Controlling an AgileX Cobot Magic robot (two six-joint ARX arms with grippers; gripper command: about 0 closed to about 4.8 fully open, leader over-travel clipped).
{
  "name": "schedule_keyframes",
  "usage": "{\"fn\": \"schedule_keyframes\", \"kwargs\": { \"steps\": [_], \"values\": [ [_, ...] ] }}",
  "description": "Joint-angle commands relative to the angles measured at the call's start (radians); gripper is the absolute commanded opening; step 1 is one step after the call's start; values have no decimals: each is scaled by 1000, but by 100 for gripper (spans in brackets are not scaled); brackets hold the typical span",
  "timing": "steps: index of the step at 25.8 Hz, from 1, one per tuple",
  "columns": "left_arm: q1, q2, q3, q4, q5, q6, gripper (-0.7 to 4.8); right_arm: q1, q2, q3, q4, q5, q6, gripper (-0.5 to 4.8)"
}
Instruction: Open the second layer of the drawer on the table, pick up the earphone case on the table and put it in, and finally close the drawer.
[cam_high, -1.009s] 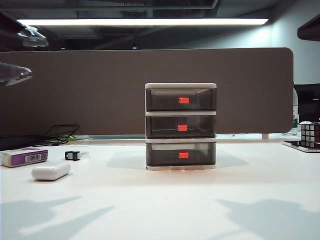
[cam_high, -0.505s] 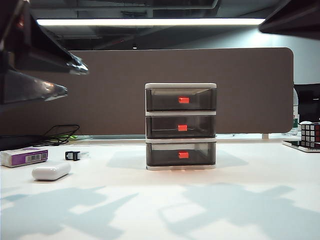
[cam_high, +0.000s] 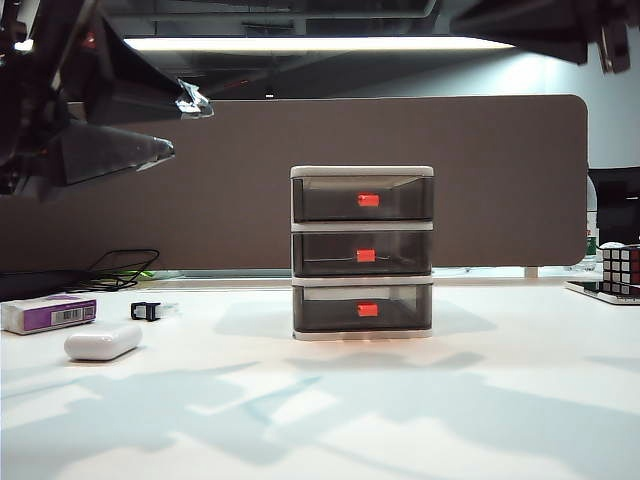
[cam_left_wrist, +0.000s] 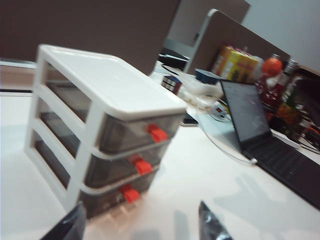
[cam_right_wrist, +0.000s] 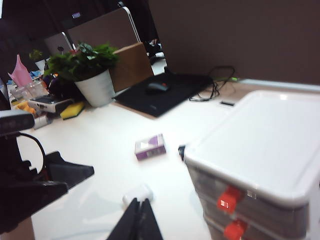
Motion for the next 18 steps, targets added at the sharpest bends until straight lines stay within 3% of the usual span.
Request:
{"fn": "schedule_keyframes", "kwargs": {
  "steps": [1, 5, 9, 18],
  "values": [
    [-11, 22, 106, -131, -17, 3, 278, -1, 55, 58, -82, 45, -11, -5],
    [-110, 119, 235, -230, -128, 121, 278, 2, 169, 128, -93, 81, -14, -5],
    [-187, 232, 248, -191, -238, 129, 278, 2, 259, 197, -93, 80, -56, -5],
    [-425, 544, 285, 132, -597, 124, 278, 5, 463, 382, -164, 45, -103, -5]
  ]
}}
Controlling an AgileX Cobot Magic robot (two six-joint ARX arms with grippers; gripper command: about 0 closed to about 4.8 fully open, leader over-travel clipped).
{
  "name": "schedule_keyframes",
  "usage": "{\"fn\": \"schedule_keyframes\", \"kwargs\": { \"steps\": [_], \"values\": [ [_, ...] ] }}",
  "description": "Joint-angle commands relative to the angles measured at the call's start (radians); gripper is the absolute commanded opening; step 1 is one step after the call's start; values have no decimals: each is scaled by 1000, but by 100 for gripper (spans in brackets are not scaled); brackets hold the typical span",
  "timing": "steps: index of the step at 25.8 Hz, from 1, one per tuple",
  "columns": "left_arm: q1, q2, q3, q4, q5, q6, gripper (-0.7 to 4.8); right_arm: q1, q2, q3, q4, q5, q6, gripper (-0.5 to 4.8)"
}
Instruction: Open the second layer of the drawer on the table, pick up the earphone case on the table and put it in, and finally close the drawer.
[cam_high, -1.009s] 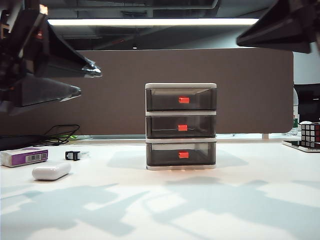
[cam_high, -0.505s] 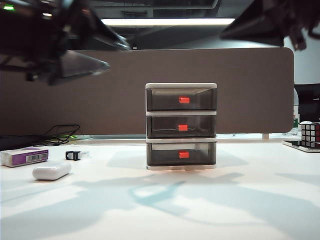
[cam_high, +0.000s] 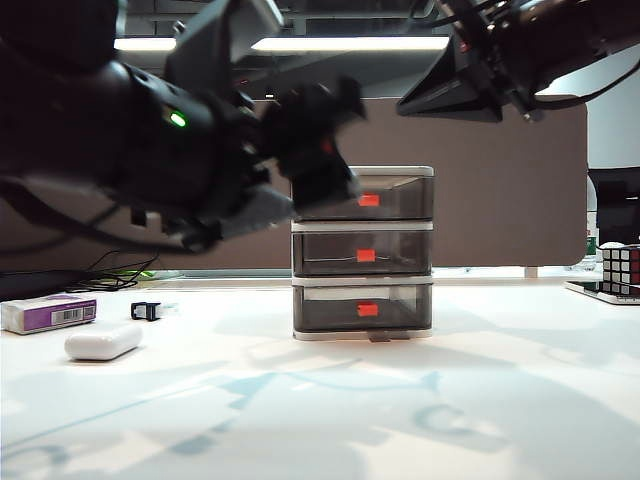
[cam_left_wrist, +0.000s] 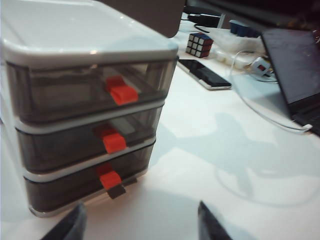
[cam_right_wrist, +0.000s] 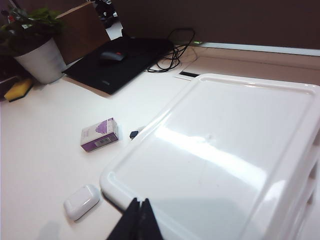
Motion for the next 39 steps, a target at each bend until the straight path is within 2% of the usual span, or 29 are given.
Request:
{"fn": "schedule_keyframes", "kwargs": {
  "steps": [1, 4, 8, 15, 22, 26, 30, 39],
  "values": [
    [-41, 75, 38, 63, -95, -1, 278, 3, 28, 45, -25, -36, -29, -5],
    [-80, 171, 105, 74, -206, -14, 278, 16, 48, 71, -52, -38, -85, -5],
    [-81, 255, 163, 126, -258, -22, 278, 32, 50, 74, -61, -34, -128, -5],
    [-78, 310, 223, 143, -290, -22, 278, 32, 83, 94, -141, -31, -127, -5],
    [-70, 333, 251, 143, -295, -19, 277, 32, 220, 266, -222, -69, -127, -5],
    [-71, 392, 296, 146, -340, -19, 278, 32, 257, 328, -244, -69, -131, -5],
    [-70, 454, 333, 167, -421, -19, 278, 32, 272, 338, -261, -72, -131, -5],
    [-69, 522, 391, 229, -450, -15, 278, 31, 285, 336, -362, -53, -138, -5]
  ]
}}
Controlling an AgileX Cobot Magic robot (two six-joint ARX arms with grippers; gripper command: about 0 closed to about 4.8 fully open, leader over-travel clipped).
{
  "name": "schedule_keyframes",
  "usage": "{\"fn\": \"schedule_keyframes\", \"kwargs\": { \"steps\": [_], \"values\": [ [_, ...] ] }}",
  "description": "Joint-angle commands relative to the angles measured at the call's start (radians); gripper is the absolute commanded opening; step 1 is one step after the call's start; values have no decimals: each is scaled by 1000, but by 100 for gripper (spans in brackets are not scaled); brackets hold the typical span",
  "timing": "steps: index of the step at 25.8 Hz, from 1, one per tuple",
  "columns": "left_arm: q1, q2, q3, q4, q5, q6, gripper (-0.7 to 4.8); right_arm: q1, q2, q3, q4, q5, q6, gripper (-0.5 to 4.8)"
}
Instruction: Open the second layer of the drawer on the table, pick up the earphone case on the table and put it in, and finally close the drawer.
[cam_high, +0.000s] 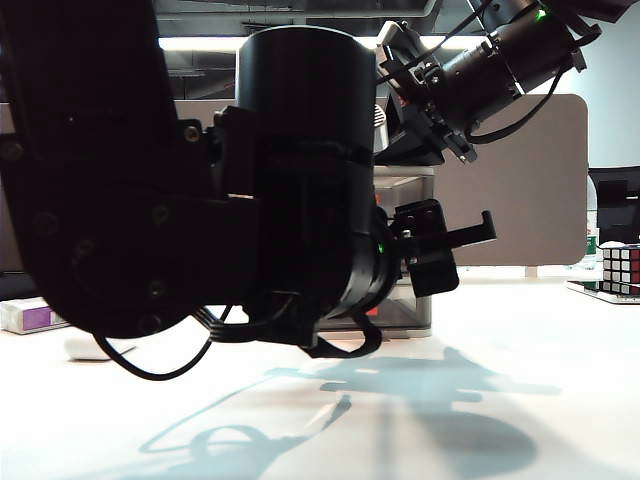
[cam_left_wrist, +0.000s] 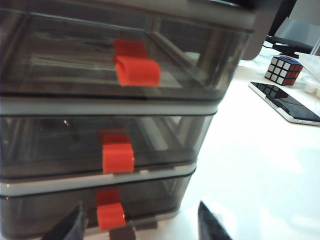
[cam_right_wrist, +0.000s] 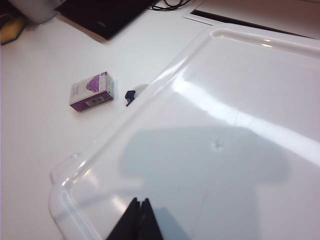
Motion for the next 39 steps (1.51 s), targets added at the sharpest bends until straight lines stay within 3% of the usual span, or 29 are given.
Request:
{"fn": "schedule_keyframes", "kwargs": {
  "steps": [1, 8, 13, 20, 23, 39],
  "values": [
    [8, 1, 22, 27, -26, 8, 278, -1, -2, 2, -31, 7, -5, -5],
    [66, 16, 94, 14, -11, 10, 277, 0, -2, 2, -31, 6, -7, -5],
    [66, 18, 119, 10, -13, 103, 277, 0, -2, 2, -31, 6, -7, -5],
    [64, 19, 119, -48, -50, 115, 267, 0, -2, 2, -31, 6, -8, -5],
    [64, 19, 118, -76, -56, 117, 233, 0, -2, 2, -27, 6, -8, -5],
    [70, 50, 137, -70, -73, 113, 169, 0, 2, 1, -24, 6, -8, -5]
  ]
}}
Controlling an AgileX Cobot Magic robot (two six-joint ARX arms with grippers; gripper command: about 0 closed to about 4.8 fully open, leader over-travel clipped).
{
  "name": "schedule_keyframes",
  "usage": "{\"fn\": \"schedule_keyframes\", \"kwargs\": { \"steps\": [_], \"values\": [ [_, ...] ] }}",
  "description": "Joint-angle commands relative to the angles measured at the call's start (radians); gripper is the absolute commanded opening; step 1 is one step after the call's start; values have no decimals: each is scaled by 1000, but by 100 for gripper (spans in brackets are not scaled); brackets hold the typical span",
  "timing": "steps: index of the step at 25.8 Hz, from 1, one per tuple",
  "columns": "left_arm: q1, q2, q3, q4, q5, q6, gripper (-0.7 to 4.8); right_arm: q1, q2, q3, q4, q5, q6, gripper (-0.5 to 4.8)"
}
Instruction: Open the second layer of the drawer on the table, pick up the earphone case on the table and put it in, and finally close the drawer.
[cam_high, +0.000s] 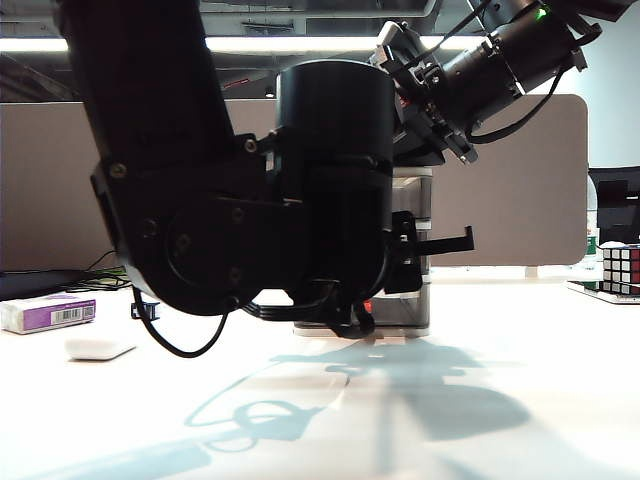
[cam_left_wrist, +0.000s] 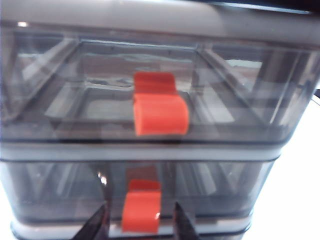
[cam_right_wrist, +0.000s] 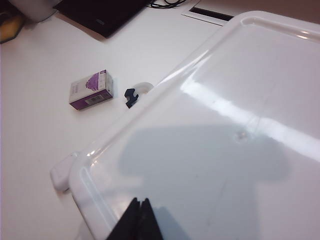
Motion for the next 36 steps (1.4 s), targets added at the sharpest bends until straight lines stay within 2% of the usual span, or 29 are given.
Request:
{"fn": "schedule_keyframes", "kwargs": {
  "steps": [1, 3, 10, 11, 14, 17, 18, 33, 36],
  "values": [
    [-1, -3, 3, 7, -4, 0, 168, 0, 5, -1, -13, 5, -3, -5],
    [1, -3, 3, 7, -4, 0, 143, 1, 11, -1, -13, 5, -3, -5],
    [8, -3, 3, 23, -3, 0, 140, 1, 26, -1, -13, 4, -3, -5],
    [10, -3, 3, 27, -3, 0, 112, 1, 26, -1, -13, 4, -3, -5],
    [11, -3, 3, 37, -3, 0, 80, 1, 26, -1, -11, 4, -3, -5],
    [11, -3, 3, 36, -4, 0, 1, 1, 26, -1, -11, 4, -3, -5],
    [11, -3, 3, 36, -4, 1, -5, 1, 26, -1, -11, 4, -3, -5],
    [-53, -3, 0, 4, -95, 26, -6, 1, 36, -1, -5, 27, -2, -5],
    [-77, -3, -1, -25, -143, 27, -6, 1, 40, -1, -5, 27, -2, -5]
  ]
}}
